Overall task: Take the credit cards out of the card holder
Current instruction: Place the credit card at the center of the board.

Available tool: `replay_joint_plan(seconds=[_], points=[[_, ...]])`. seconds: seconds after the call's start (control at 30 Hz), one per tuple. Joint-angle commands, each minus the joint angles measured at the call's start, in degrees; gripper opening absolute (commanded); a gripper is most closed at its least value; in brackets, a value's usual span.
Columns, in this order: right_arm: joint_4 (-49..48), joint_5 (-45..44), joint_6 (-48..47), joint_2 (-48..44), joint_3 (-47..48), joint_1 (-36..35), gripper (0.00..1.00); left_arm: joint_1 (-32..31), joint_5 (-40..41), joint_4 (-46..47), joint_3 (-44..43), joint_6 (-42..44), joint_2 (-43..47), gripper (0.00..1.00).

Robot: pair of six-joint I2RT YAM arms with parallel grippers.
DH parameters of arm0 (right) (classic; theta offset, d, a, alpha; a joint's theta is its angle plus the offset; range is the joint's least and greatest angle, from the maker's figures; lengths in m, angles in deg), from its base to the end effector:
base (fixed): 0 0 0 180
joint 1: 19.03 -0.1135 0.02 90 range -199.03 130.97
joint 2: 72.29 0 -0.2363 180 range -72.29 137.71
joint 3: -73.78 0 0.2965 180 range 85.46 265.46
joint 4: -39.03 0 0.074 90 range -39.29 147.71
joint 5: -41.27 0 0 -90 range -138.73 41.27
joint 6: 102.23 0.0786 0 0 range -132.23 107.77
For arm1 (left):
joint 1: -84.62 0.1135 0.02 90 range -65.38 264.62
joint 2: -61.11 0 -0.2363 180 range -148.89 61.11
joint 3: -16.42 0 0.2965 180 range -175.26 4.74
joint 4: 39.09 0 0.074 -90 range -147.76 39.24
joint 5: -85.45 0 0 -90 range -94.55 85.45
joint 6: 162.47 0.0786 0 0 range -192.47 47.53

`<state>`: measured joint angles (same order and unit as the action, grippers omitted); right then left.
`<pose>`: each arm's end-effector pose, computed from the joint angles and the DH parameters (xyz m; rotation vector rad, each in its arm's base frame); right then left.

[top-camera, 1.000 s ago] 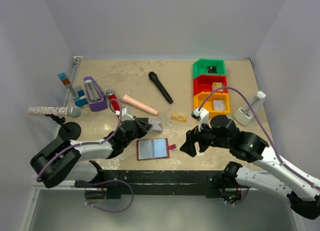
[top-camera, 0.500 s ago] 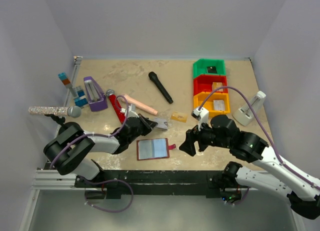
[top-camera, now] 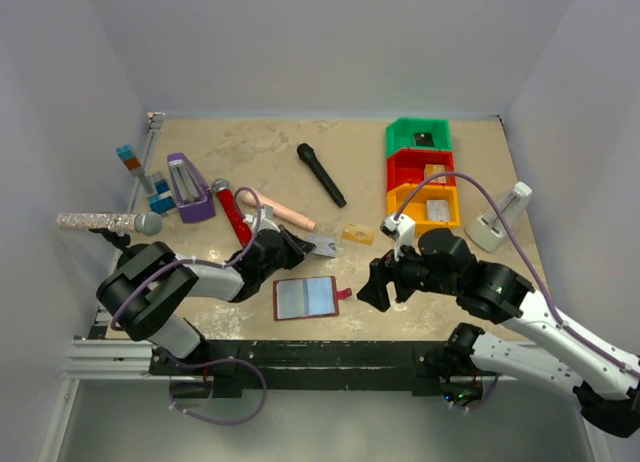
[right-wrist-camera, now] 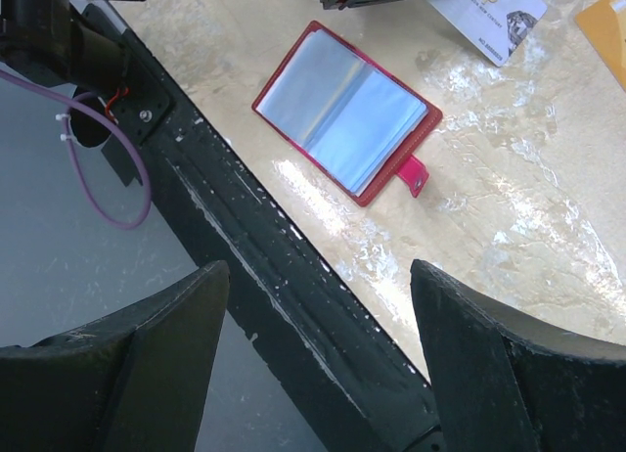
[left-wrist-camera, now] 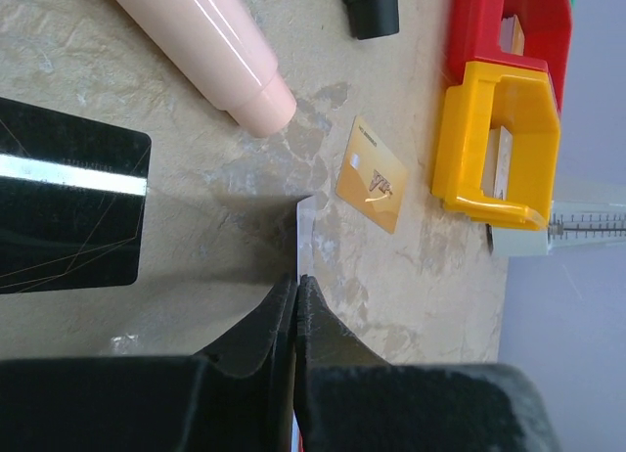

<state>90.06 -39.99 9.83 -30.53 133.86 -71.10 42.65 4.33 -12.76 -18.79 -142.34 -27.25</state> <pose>0.1460 0.2068 0.2821 -0.6811 2.1742 0.8883 0.2508 -0.2093 0.0440 -0.6331 2.1124 -1.0261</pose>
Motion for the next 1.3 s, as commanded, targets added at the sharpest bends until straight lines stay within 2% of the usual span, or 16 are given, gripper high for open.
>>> replay_joint_plan(seconds=[0.0,0.2,0.43,0.63,1.27], points=[[-1.6,0.3,-0.4,0.4,0.8,0.0,0.79,0.5,-1.2,0.3,-2.6,0.3,-1.4,0.06],[-1.6,0.5,-0.4,0.8,1.0,0.0,0.79,0.7,-2.1,0.3,-3.1,0.4,-2.5,0.11],[-1.7,0.6,-0.6,1.3,1.2,0.0,0.79,1.0,-2.8,-0.8,-3.0,0.9,-1.8,0.25],[-1.7,0.7,-0.4,1.3,0.9,0.0,0.79,1.1,-2.8,-2.0,-3.4,1.6,-0.9,0.33],[-2.8,0.9,0.2,3.2,-0.7,0.0,0.81,2.1,-2.1,-11.0,-4.0,5.5,7.3,0.44]])
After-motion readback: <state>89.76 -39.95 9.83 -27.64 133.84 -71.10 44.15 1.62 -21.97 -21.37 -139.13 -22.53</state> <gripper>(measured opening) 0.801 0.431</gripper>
